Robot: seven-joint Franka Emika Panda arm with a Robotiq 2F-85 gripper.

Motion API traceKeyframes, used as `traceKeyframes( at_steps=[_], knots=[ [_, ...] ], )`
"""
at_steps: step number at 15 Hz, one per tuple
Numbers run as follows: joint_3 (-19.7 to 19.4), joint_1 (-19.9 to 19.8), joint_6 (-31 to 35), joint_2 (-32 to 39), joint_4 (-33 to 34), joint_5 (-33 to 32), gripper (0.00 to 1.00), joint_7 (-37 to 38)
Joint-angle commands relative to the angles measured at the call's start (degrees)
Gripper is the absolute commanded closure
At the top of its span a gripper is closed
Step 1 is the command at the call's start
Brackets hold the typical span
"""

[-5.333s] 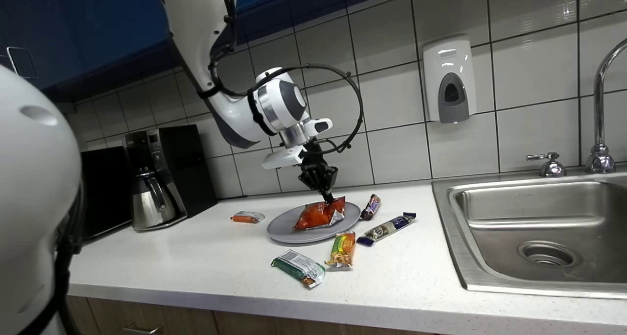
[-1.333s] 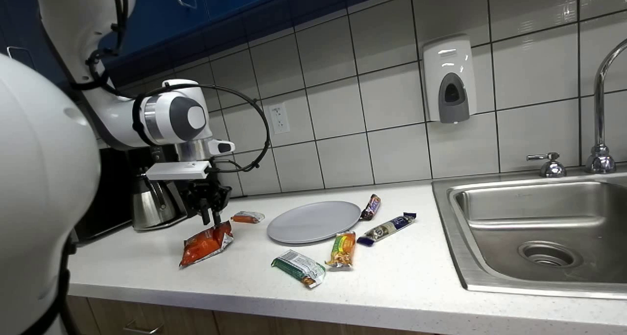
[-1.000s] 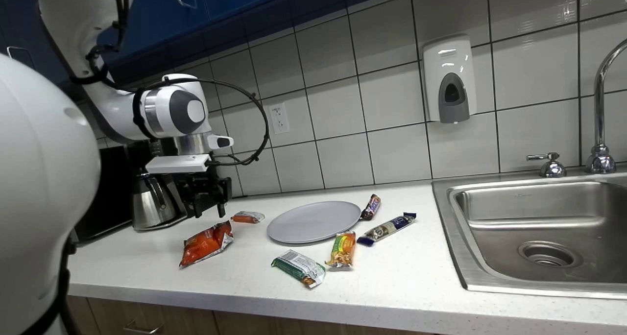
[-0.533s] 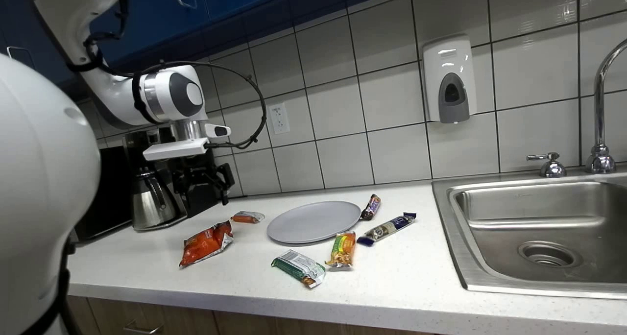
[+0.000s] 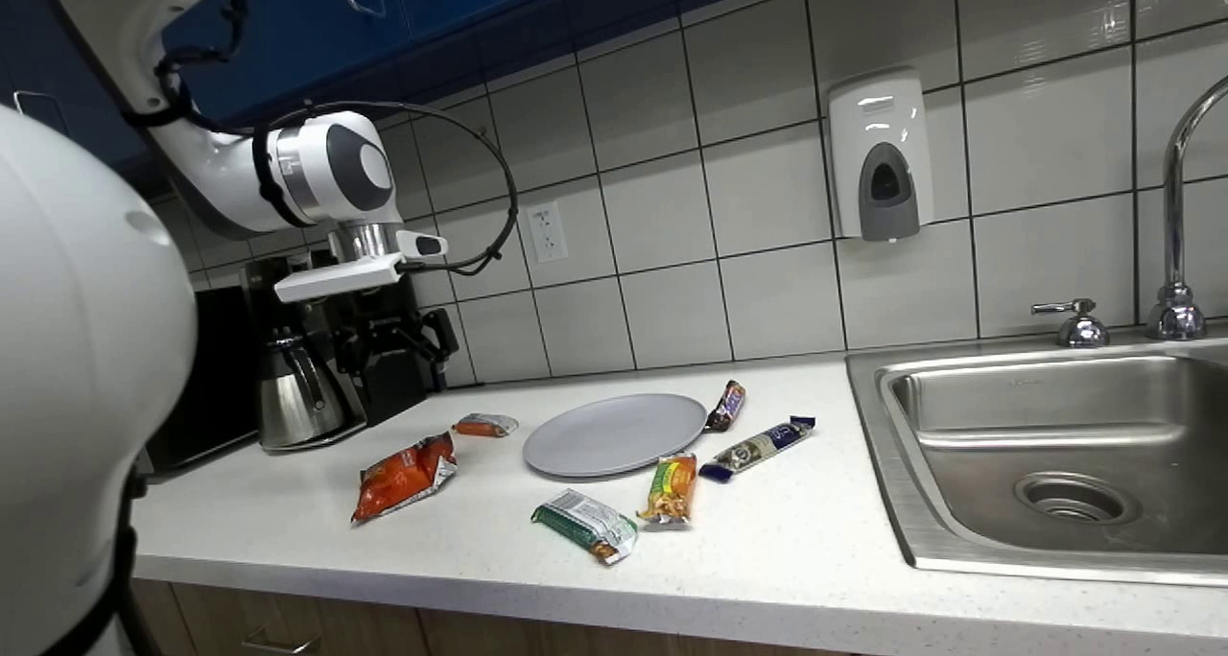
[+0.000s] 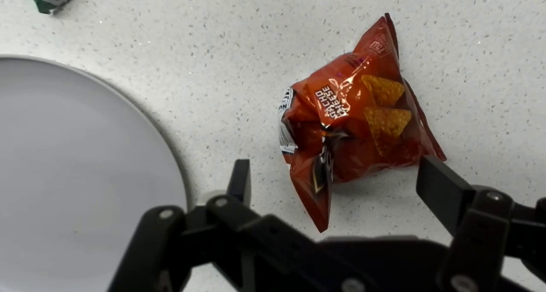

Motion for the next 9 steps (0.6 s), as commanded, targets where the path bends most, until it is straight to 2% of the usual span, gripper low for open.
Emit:
traceKeyframes(
  at_steps=[1, 7, 9],
  knots=[
    [0.15, -0.15, -0.14, -0.01, 0.08, 0.01, 0.0, -0.01],
    [0.15, -0.15, -0.18, -0.01, 0.08, 0.01, 0.0, -0.01],
    [0.19, 0.1, 0.76, 0.4, 0.28, -1.03, 0.0, 4.28]
  ],
)
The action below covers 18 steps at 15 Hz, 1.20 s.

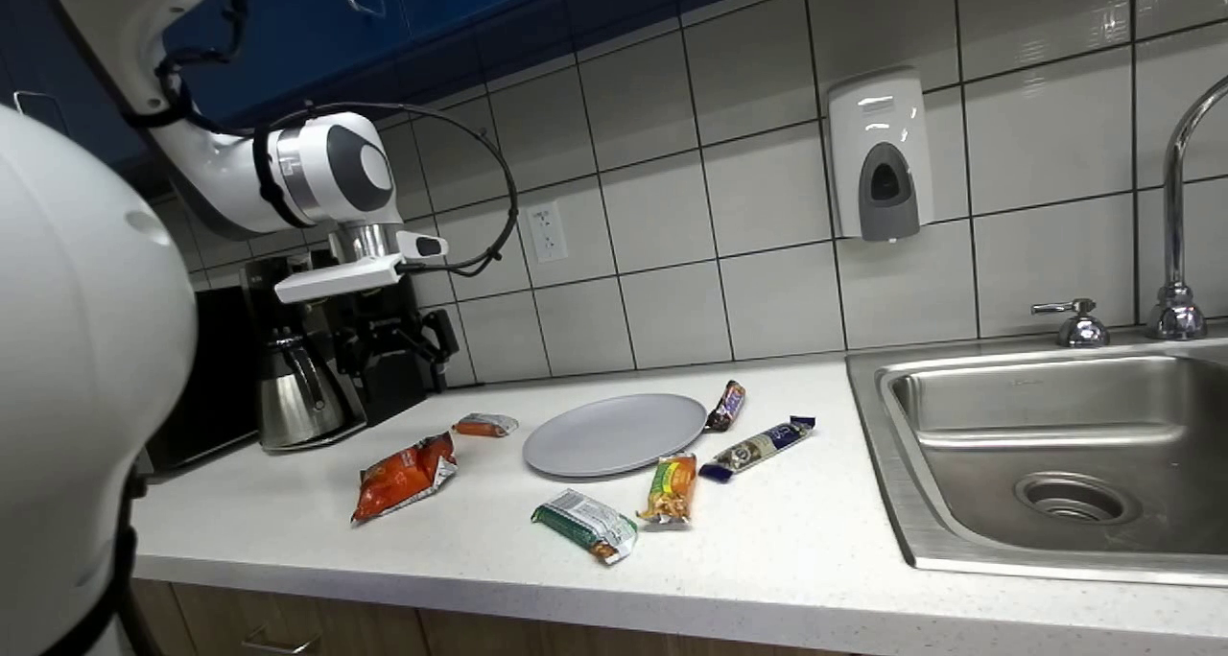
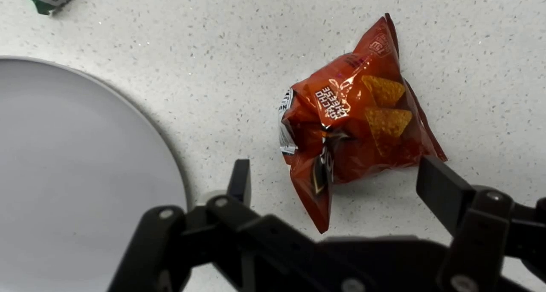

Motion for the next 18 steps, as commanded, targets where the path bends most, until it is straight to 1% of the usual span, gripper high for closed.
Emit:
traceKeyframes(
  at_steps=[1, 8, 11, 16, 18],
  knots=[
    [0.23, 0.27, 1.18, 0.7, 0.6, -1.14, 0.0, 7.07],
    [-0.11, 2.01, 2.03, 5.72, 4.46, -4.43, 0.0, 25.26],
    [-1.03, 3.33, 2.19, 8.14, 6.87, -6.14, 0.0, 36.78],
    [-3.3, 5.72, 2.7, 10.79, 10.17, -13.73, 0.0, 56.15],
    [-4.08, 6.3, 2.65, 11.93, 11.44, -15.71, 0.0, 62.57]
  ],
)
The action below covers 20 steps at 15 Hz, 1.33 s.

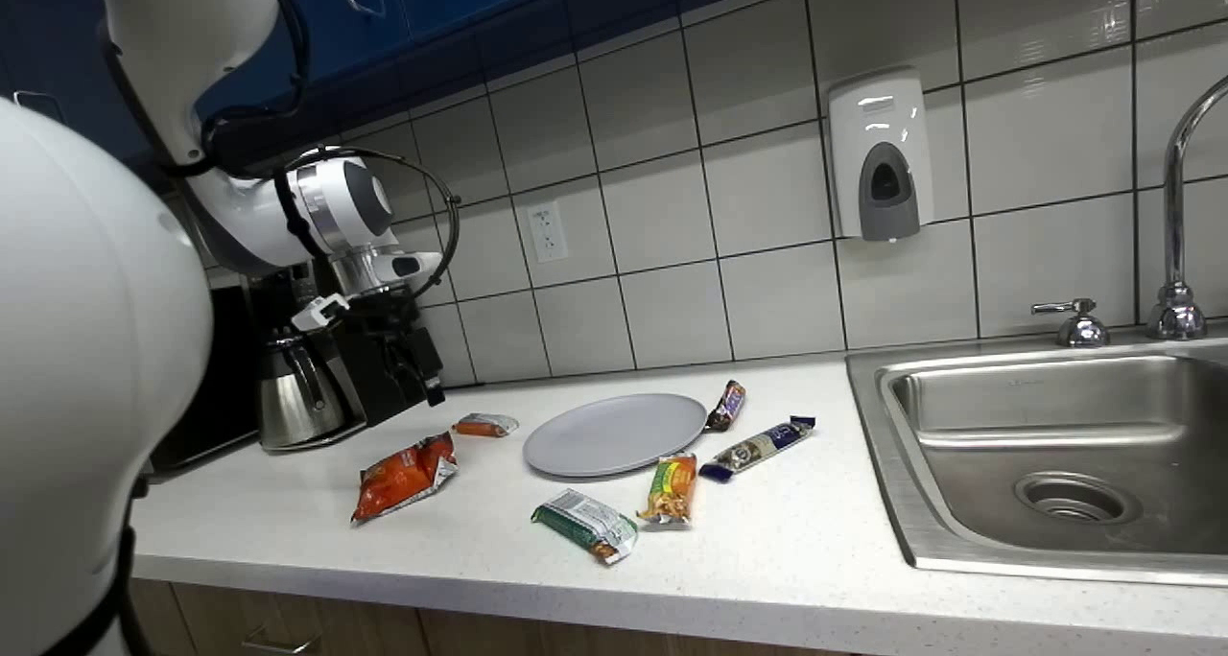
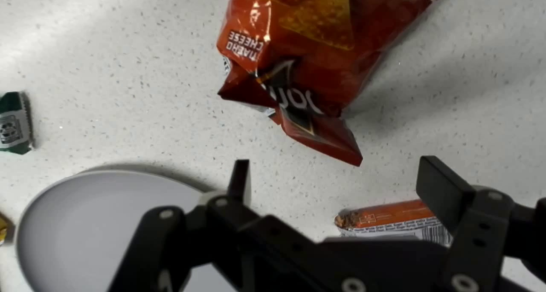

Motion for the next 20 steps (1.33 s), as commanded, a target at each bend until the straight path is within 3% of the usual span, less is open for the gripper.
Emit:
traceKeyframes(
  at_steps=[1, 7, 14, 20],
  knots=[
    [-1.96, 1.8, -0.17, 2.74, 3.61, -3.89, 0.0, 11.93],
    [-4.14, 2.84, 0.39, 6.84, 7.22, -5.81, 0.0, 26.21],
    [-7.22, 4.36, 6.16, 11.98, 10.81, -6.02, 0.0, 38.92],
    [-10.65, 7.14, 7.35, 16.65, 15.02, -7.18, 0.0, 48.22]
  ],
)
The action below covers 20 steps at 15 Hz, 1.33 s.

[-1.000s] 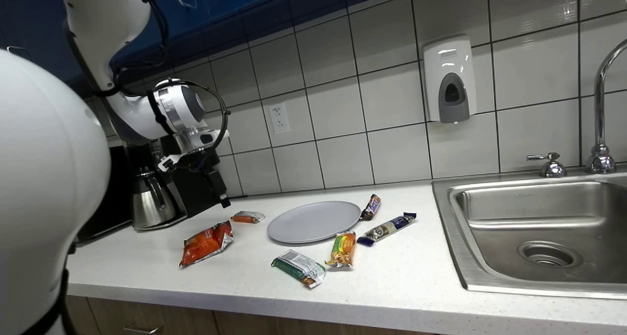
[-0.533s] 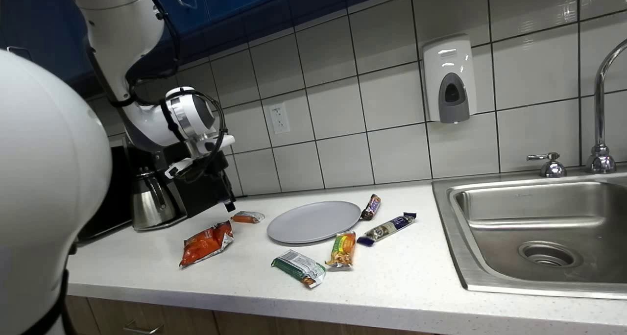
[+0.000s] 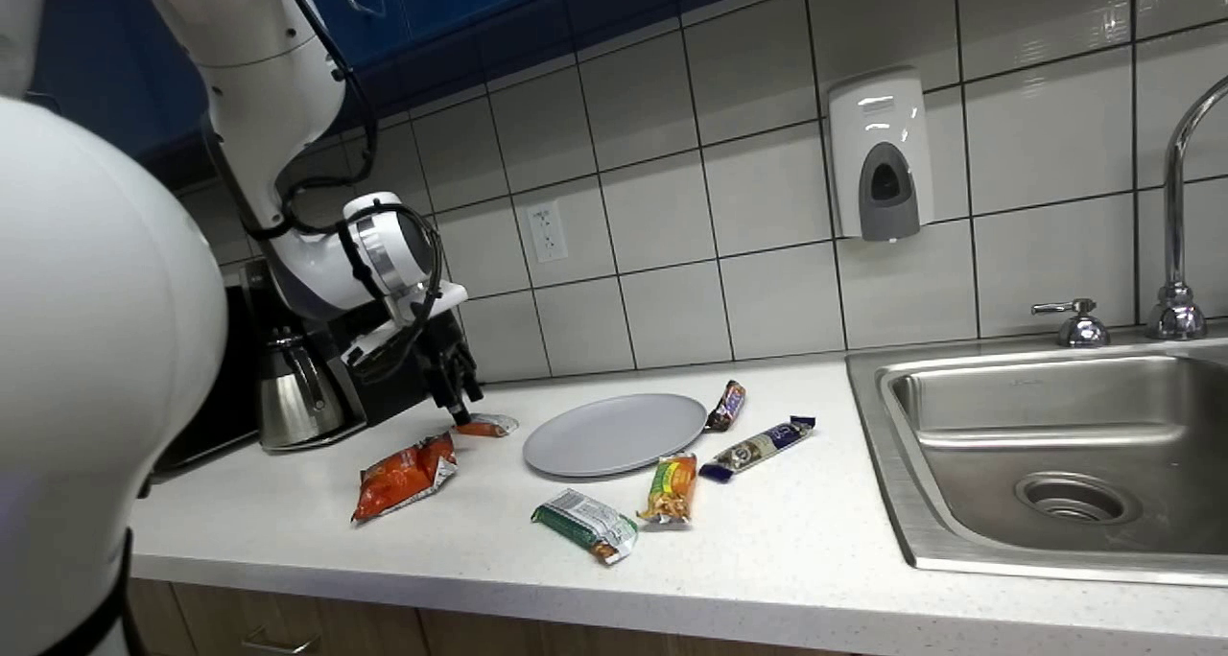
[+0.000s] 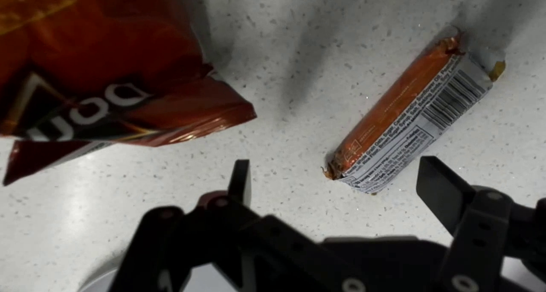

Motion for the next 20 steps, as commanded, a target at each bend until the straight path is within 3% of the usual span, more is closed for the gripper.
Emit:
traceKeyframes(
  at_steps=[1, 12, 20],
  knots=[
    [-2.44, 2.37, 0.77, 3.51, 4.31, -2.37, 0.0, 6.91],
    [-4.49, 3.49, 0.79, 9.58, 11.28, -0.43, 0.0, 16.84],
    [-3.78, 2.26, 2.34, 11.58, 12.79, 1.27, 0.0, 18.22]
  ],
)
